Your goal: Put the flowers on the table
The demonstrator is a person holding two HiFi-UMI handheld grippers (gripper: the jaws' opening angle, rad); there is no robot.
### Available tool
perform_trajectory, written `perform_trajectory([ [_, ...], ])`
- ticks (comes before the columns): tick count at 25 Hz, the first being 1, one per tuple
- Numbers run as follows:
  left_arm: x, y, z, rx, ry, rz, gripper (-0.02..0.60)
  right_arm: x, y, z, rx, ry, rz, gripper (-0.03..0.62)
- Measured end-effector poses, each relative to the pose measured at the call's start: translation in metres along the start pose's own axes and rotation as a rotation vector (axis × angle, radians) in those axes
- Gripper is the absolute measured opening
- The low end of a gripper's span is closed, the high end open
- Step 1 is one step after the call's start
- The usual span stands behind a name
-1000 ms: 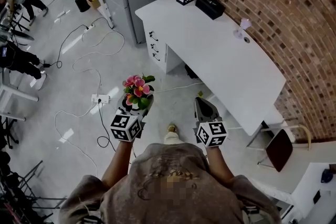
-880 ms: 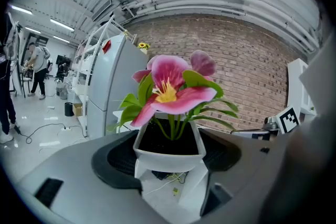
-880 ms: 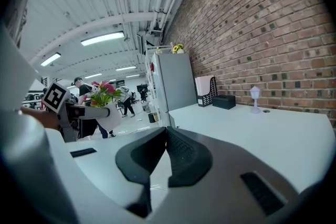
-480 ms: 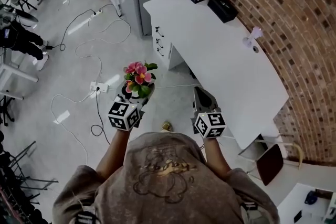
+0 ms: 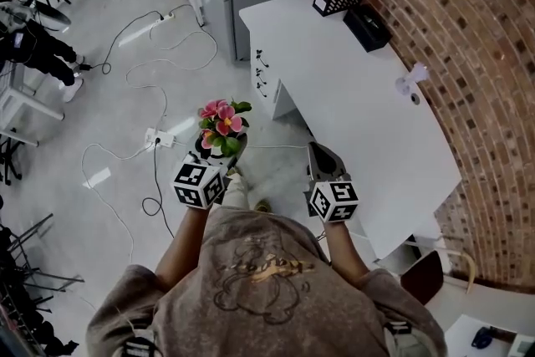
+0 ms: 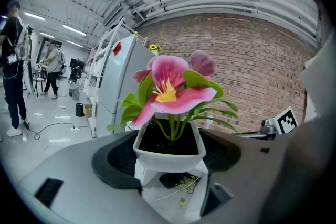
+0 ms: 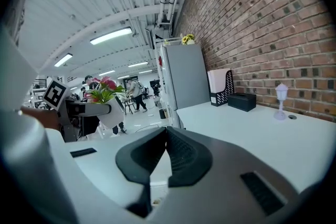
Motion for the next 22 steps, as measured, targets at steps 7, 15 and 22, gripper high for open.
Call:
perform_trajectory([
  [7, 0.033, 0.005, -0.027, -0.006, -0.012, 0.004, 0.36, 0.036, 0.005, 0.002, 0.002, -0.002, 0.009, 0.003],
  [15, 0.082, 0.019, -0.064, -0.001, -0.038, -0.009, 0.36, 0.086, 0.008, 0.012, 0.014, -0.035, -0.001, 0.003],
  [22, 0.127, 0.028, -0.104, -0.02, -0.05, -0.026, 0.36, 0.143, 0.019, 0.023, 0.012, -0.049, -0.011, 0.003],
])
Point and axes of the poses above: the fingertips, and each gripper's own axes: x forward along the fingers, z to its right, y out of its top, the point moved 3 cm from there along -x, backward along the fingers, and after that the axes turned 8 degrees about z, right-handed, at the moved point
